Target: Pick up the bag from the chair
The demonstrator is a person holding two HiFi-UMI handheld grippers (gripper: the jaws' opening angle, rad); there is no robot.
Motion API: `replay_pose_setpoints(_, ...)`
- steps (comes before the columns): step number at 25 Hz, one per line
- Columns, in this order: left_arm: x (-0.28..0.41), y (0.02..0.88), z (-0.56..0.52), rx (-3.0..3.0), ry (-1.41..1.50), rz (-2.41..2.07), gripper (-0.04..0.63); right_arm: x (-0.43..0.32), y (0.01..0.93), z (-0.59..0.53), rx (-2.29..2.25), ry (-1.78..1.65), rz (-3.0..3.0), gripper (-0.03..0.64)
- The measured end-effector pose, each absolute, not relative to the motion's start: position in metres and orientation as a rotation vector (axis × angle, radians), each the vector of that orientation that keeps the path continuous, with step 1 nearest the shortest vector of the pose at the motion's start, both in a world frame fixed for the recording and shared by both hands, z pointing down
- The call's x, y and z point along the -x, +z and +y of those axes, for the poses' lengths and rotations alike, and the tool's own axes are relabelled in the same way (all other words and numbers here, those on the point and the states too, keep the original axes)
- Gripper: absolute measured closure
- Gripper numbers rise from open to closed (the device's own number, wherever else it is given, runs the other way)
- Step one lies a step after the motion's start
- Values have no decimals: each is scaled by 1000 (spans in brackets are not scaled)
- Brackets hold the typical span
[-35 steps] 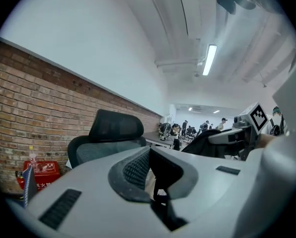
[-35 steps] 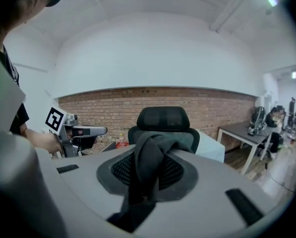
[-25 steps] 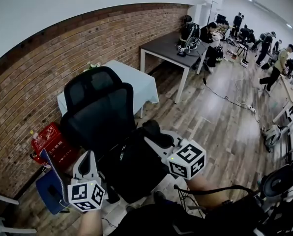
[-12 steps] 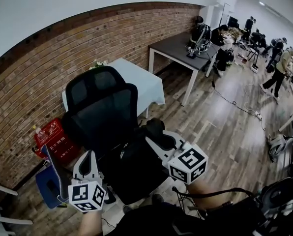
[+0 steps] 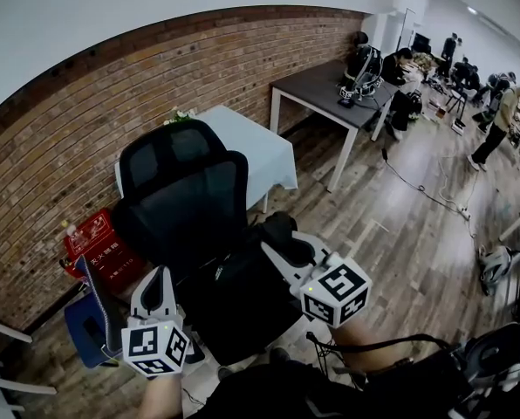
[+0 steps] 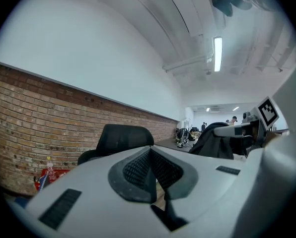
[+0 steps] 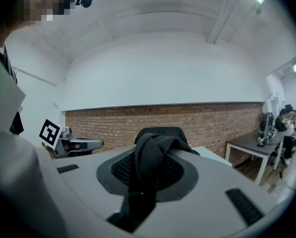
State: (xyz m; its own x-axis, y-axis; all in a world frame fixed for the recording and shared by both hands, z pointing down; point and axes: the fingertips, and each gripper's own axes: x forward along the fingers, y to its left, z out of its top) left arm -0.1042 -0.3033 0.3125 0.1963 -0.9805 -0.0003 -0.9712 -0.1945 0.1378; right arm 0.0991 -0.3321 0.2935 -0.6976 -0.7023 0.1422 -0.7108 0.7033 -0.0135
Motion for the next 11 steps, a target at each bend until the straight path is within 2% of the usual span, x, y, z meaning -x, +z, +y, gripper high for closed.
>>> replay_pose_setpoints(11, 110, 312, -304, -2320, -103, -1947, 584, -95, 291, -335, -1162, 103, -2791, 528)
